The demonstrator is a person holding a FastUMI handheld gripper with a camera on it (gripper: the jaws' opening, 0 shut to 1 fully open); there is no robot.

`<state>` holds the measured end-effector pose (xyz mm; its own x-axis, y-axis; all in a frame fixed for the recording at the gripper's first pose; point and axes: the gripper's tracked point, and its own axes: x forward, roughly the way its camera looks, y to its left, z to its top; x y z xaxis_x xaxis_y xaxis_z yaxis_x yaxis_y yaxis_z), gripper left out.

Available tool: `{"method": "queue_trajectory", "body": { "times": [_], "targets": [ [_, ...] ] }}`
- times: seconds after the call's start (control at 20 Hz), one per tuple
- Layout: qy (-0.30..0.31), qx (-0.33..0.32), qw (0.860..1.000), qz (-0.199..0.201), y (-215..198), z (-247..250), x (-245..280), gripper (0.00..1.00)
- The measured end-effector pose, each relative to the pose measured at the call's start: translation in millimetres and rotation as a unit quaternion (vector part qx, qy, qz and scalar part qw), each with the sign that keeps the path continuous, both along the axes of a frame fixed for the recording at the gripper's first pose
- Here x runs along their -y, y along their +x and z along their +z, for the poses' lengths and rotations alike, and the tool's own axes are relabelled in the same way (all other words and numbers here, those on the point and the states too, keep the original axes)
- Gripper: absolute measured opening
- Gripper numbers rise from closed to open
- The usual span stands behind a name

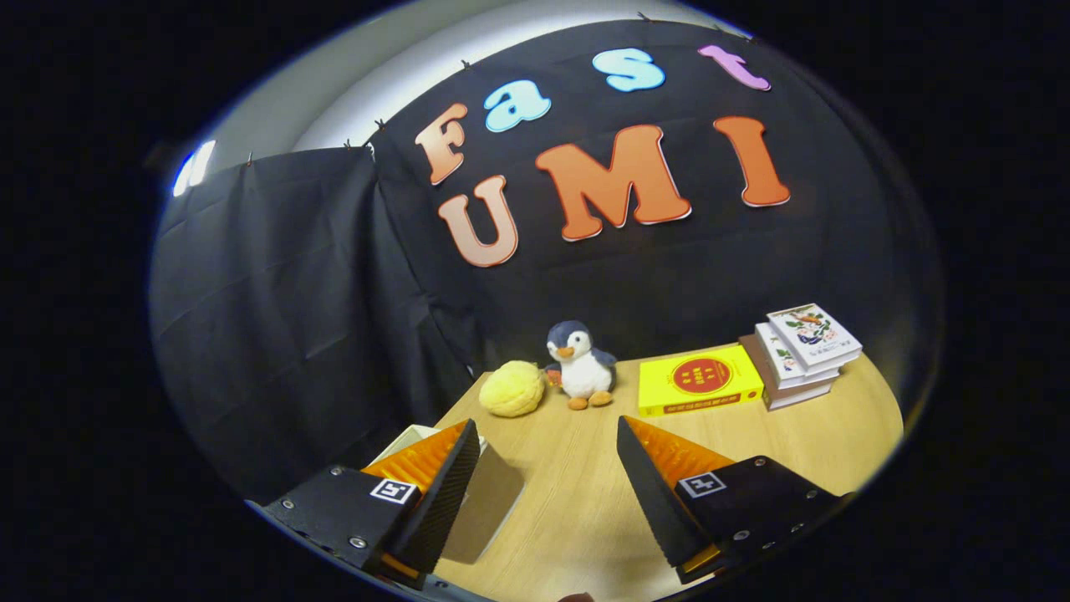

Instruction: Open the storage box then place both shoes into the box .Put the left shoe in first, then the right shoe, with the right side of both shoes facing outward in a uniform manner.

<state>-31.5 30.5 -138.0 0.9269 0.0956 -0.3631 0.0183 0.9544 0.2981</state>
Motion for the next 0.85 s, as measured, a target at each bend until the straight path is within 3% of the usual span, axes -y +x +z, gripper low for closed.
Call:
{"method": "queue_trajectory", "body": {
  "times": [0.35, 0.85],
  "targets": [
    [-0.046, 0.085, 0.994, -0.057, -10, 28, 54, 0.99],
    [-0.103, 0.125, 0.982, -0.093, -12, 43, 80, 0.98]
  ]
}}
